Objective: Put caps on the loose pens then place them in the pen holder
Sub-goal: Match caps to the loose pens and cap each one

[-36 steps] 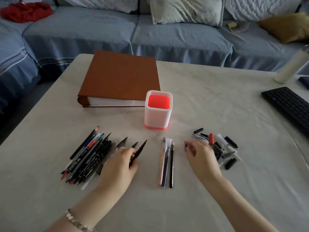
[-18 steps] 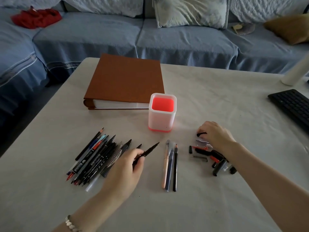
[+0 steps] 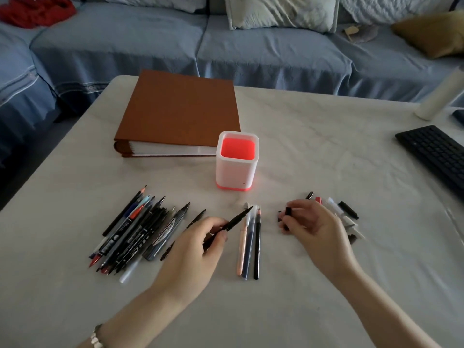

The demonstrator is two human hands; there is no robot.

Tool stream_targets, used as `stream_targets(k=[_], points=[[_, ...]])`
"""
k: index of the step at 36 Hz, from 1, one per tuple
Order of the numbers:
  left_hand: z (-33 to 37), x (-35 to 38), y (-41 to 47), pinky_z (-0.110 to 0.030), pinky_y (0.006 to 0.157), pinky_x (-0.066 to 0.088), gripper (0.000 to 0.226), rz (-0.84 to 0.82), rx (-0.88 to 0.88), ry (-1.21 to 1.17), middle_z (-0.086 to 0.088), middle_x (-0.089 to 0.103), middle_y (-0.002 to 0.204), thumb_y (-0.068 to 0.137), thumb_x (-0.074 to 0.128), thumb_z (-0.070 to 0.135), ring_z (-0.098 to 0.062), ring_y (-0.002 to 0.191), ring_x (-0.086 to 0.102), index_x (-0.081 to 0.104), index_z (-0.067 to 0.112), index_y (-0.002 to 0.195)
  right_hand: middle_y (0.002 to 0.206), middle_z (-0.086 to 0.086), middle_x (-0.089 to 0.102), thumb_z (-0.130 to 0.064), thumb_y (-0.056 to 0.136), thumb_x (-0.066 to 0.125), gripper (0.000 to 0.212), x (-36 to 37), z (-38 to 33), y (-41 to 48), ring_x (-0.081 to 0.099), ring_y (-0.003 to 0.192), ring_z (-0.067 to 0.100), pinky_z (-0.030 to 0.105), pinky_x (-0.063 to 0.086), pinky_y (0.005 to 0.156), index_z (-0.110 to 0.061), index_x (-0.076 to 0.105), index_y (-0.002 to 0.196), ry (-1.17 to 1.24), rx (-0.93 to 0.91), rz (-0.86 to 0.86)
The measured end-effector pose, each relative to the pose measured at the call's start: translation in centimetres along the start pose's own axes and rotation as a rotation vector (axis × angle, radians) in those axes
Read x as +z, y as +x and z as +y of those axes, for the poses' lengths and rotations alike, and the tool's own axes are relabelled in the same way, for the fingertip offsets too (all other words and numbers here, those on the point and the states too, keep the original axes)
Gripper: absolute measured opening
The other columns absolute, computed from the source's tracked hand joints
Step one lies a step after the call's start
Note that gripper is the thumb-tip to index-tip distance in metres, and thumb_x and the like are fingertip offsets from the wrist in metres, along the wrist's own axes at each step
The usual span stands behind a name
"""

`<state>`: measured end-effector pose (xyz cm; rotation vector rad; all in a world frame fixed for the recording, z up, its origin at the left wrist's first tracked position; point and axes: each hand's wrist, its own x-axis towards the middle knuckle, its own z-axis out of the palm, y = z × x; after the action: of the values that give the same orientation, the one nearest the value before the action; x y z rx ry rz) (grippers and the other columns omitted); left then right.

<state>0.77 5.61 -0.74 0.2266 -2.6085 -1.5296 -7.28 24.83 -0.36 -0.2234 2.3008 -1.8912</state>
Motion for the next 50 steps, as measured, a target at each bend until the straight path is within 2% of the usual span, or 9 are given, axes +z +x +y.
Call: stream_targets(k=[6,13,19,23,30,33,37,44,50], points=[[0.6,-0.5,-0.2,-0.022,0.067,0.048,0.016,-0.036,0.082,-0.013,0.019,0.061,0.089,0.081,0.048,0.030,-0.007,0.076,0.059,0.056,0.043,0.084,0.081,-0.011,0.074,0.001,0.077,0.066,0.028,1.1,-0.3,-1.1,0.068,0.072,0.006,0.015,0.052,0.071,-0.027,0.066,0.078,-0.035,0.016,-0.046],[0.1,-0.9,-0.5,-0.021,0.069,0.047,0.018,-0.066,0.085,0.016,0.017,0.062,0.093,0.081,0.050,0.029,-0.006,0.084,0.059,0.063,0.035,0.092,0.070,-0.023,0.069,-0.004,0.082,0.061,0.029,1.4,-1.8,-1.3,0.059,0.065,-0.005,0.005,0.043,0.064,-0.032,0.066,0.076,-0.080,-0.069,-0.045],[0.0,-0.9,-0.6,-0.024,0.072,0.047,0.025,-0.078,0.104,0.046,0.013,0.061,0.093,0.081,0.050,0.031,-0.008,0.085,0.059,0.051,0.045,0.101,0.071,-0.028,0.066,-0.006,0.084,0.058,0.025,1.4,-2.0,-1.4,0.055,0.064,-0.006,0.003,0.040,0.064,-0.030,0.064,0.078,-0.121,-0.075,-0.076],[0.1,-0.9,-0.7,-0.023,0.070,0.047,0.025,-0.079,0.117,0.064,0.010,0.061,0.090,0.081,0.050,0.030,-0.009,0.085,0.059,0.051,0.047,0.099,0.073,-0.025,0.065,-0.008,0.085,0.059,0.025,1.4,-2.0,-1.4,0.051,0.064,0.002,0.005,0.041,0.064,-0.032,0.064,0.078,-0.152,-0.062,-0.081],[0.4,-1.0,-0.7,-0.009,0.065,0.042,0.026,-0.125,0.158,0.118,0.013,0.062,0.091,0.082,0.054,0.030,-0.003,0.080,0.058,0.054,0.038,0.106,0.068,-0.027,0.063,-0.009,0.084,0.059,0.024,1.3,-2.3,-1.6,0.048,0.057,-0.001,0.005,0.038,0.058,-0.032,0.065,0.077,-0.185,-0.043,-0.139],[0.6,-1.4,-0.8,-0.004,0.067,0.040,0.019,-0.123,0.121,0.047,0.021,0.061,0.097,0.081,0.064,0.023,0.003,0.081,0.059,0.063,0.032,0.098,0.063,-0.021,0.062,-0.009,0.084,0.059,0.028,1.1,-2.2,-1.6,0.045,0.057,0.002,0.007,0.038,0.057,-0.034,0.066,0.073,-0.152,-0.006,-0.154],[1.0,-1.6,-0.9,-0.002,0.063,0.037,0.020,-0.128,0.156,0.035,0.020,0.063,0.092,0.078,0.066,0.024,0.005,0.075,0.058,0.061,0.032,0.095,0.052,-0.017,0.055,-0.010,0.086,0.056,0.025,1.2,-2.0,-1.9,0.042,0.053,0.000,0.008,0.035,0.053,-0.030,0.067,0.075,-0.150,0.029,-0.233],[1.2,-1.6,-1.3,-0.002,0.059,0.037,0.015,-0.129,0.091,-0.015,0.021,0.064,0.083,0.079,0.069,0.018,0.002,0.071,0.057,0.068,0.033,0.078,0.053,-0.006,0.058,-0.009,0.086,0.056,0.023,1.4,-1.6,-2.2,0.046,0.052,0.002,0.012,0.038,0.054,-0.026,0.069,0.076,-0.094,0.054,-0.257],[1.3,-1.5,-1.2,-0.002,0.059,0.037,0.017,-0.133,0.080,-0.005,0.020,0.064,0.083,0.078,0.069,0.018,0.004,0.070,0.057,0.067,0.034,0.075,0.055,-0.005,0.060,-0.009,0.085,0.058,0.024,1.6,-1.6,-2.3,0.045,0.051,0.003,0.014,0.039,0.053,-0.028,0.069,0.076,-0.134,0.034,-0.252]])
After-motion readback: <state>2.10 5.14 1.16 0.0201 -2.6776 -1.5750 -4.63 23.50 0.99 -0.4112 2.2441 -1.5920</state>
